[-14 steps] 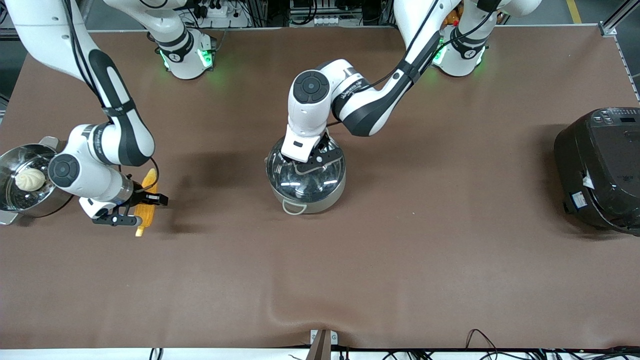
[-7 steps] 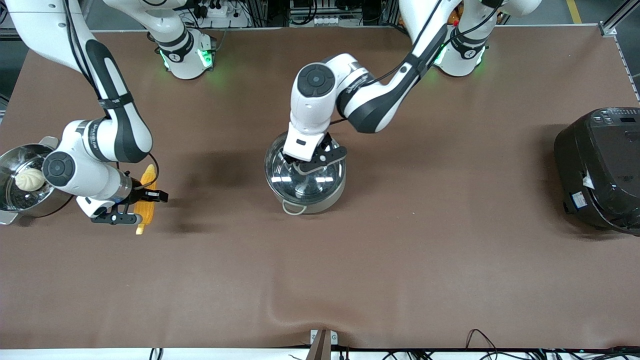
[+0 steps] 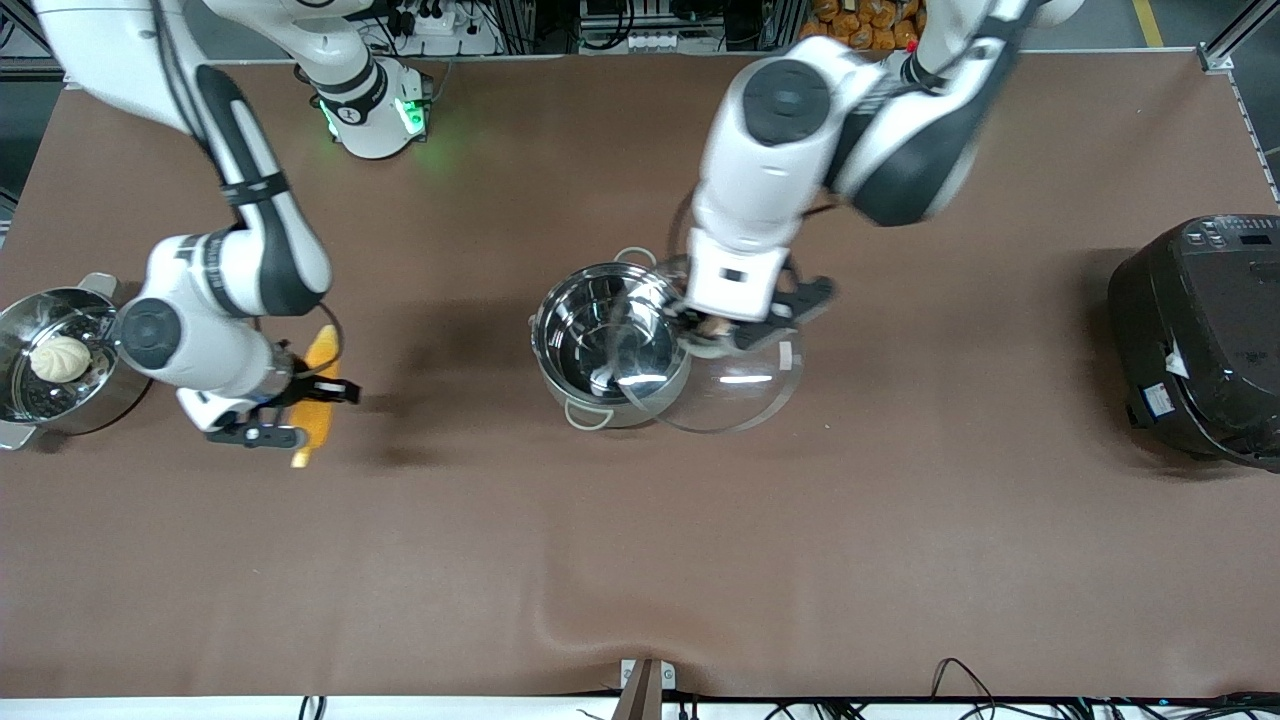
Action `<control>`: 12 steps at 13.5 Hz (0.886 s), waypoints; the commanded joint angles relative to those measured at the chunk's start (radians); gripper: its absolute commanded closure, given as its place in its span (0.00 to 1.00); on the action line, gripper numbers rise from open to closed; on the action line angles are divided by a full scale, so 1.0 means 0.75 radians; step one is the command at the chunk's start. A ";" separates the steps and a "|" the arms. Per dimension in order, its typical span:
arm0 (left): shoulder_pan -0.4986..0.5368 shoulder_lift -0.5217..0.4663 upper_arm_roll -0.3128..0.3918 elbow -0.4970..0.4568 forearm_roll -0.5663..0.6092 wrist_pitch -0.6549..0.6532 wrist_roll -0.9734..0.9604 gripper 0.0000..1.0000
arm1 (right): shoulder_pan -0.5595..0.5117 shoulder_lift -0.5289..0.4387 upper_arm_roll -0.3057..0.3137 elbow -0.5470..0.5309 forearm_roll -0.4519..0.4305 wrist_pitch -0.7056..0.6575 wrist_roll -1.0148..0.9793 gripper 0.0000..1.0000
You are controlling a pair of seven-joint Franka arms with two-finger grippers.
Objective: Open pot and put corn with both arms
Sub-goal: 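Lift the lid with the left gripper while the right gripper carries corn over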
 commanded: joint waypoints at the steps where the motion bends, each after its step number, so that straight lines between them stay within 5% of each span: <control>1: 0.138 -0.063 -0.015 -0.123 0.026 -0.023 0.231 1.00 | 0.182 -0.033 -0.011 0.069 0.006 -0.106 0.208 1.00; 6: 0.431 -0.067 -0.019 -0.333 0.068 0.044 0.683 1.00 | 0.493 0.042 -0.011 0.298 -0.006 -0.266 0.354 1.00; 12: 0.548 -0.085 -0.025 -0.773 0.071 0.527 0.776 1.00 | 0.751 0.271 -0.013 0.562 -0.047 -0.270 0.599 1.00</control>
